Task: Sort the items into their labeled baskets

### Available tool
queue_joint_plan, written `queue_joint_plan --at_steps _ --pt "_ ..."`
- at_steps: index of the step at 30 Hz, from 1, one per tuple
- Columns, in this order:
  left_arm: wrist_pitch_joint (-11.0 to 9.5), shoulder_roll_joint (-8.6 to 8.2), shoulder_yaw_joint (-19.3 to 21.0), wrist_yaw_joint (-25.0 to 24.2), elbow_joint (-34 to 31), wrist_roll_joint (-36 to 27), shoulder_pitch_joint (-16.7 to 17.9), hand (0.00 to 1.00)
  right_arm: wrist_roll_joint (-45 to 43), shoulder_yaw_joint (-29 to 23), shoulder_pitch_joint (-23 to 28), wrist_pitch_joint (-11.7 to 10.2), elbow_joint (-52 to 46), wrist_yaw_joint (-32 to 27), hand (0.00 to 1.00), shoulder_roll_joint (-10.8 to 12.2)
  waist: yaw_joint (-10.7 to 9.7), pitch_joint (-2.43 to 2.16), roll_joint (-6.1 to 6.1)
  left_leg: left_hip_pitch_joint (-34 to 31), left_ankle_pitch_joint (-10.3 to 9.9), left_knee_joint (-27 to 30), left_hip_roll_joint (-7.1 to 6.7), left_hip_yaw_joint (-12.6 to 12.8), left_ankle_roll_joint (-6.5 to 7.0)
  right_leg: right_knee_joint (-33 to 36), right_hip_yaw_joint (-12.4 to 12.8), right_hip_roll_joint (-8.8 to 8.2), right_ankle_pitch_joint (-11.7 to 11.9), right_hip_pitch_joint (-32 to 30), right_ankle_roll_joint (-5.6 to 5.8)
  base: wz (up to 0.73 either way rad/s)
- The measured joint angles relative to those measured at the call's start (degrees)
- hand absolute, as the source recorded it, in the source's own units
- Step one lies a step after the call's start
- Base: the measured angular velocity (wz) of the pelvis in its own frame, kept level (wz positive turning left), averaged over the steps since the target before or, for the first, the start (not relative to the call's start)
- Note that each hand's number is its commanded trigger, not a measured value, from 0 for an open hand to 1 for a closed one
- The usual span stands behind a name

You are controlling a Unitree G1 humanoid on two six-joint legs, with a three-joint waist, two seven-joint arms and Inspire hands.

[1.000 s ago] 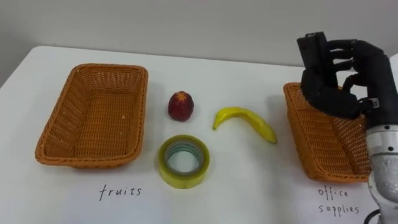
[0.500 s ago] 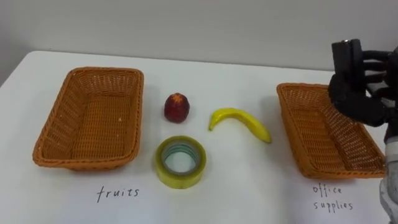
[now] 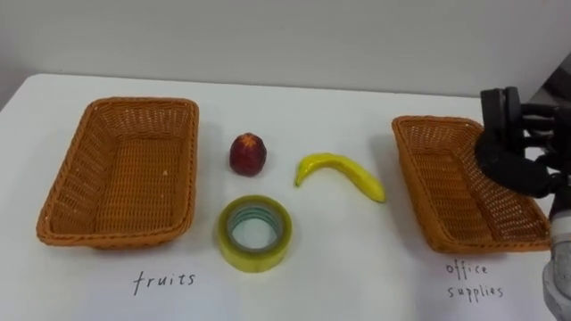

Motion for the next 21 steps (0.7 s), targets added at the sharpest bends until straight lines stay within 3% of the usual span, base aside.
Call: queue_joint_plan --at_steps 10,20,21 --pt "0.8 0.00 0.4 -1.2 -2.0 0.0 0.3 0.00 -2.5 0.1 0.0 0.8 2.2 4.3 1.00 0.0 -0.1 -0.13 0.77 -0.3 0.0 0.0 0.00 0.0 0.00 0.1 0.1 0.01 0.0 -0.2 0.00 0.00" --pt "1.0 0.04 0.4 -3.2 -2.0 0.0 0.2 0.00 -6.4 0.3 0.0 2.1 4.3 8.7 1.00 0.0 -0.2 0.12 0.04 -0.4 0.0 0.2 -0.08 0.0 0.00 -0.1 0.1 -0.08 -0.1 -0.3 0.08 0.00" --pt "1.1 0.05 0.4 -3.4 -2.0 0.0 0.2 0.00 -6.9 0.3 0.0 2.1 4.3 9.1 0.87 0.0 -0.2 0.10 -0.12 -0.4 0.0 0.2 -0.08 0.0 0.00 -0.1 0.1 -0.10 -0.1 -0.3 0.09 0.00"
